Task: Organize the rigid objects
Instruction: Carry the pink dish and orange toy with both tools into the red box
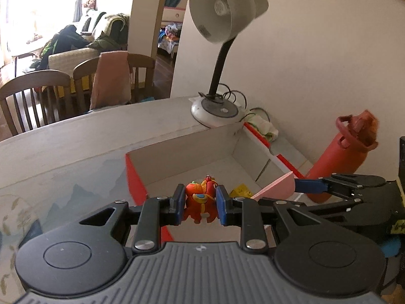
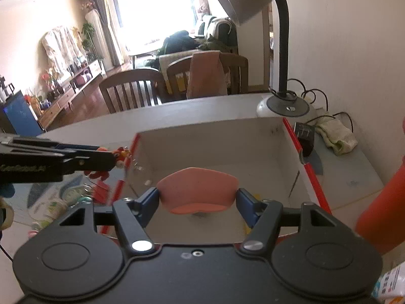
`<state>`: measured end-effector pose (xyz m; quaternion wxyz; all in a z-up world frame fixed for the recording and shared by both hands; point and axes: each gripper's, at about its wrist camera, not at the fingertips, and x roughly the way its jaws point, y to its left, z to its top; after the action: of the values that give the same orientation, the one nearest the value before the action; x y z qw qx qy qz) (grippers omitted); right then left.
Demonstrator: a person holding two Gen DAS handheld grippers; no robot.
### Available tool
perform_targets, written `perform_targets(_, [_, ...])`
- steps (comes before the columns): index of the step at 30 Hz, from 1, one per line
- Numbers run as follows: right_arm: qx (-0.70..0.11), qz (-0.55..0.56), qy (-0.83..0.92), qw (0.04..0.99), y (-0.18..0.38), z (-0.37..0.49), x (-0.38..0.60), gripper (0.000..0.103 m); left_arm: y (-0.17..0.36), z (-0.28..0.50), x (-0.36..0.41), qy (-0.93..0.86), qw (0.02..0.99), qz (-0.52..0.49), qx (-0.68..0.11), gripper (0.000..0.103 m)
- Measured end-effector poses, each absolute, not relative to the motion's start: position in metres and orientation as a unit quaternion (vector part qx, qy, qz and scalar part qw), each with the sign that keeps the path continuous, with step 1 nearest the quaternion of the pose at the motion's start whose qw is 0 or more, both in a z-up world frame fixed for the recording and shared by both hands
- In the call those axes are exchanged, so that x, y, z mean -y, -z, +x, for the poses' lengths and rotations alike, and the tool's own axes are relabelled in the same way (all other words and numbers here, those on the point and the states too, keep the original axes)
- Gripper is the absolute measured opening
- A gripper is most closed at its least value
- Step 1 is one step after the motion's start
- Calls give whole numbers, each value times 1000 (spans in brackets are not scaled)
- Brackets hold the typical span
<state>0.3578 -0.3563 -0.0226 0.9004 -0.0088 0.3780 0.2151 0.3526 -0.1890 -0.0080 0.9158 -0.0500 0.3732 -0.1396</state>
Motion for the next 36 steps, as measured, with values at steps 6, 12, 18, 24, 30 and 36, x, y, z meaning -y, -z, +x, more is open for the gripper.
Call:
perform_targets(6, [-399,-22,-220,890,44,377,358,66,35,392,211,122,904,-34,-409,26])
perform_targets(12, [-417,-45,-217,882,67,397,355,66,63,432,223,95,889,-28,-446,26])
perform_targets(18, [-428,-67,-217,875,84,412,352,66,85,461,231,67,879,-7,-471,26])
perform_targets(24, [-436,-77,-220,869,95,421,354,66,100,478,236,58,866,2,-496,26])
perform_targets(30, [-448,-87,-220,862,102,424,357,66,112,486,242,61,854,14,-517,26])
perform_targets(36, [-466,-81,-222,852,106,424,362,65,121,490,246,70,838,9,-542,26])
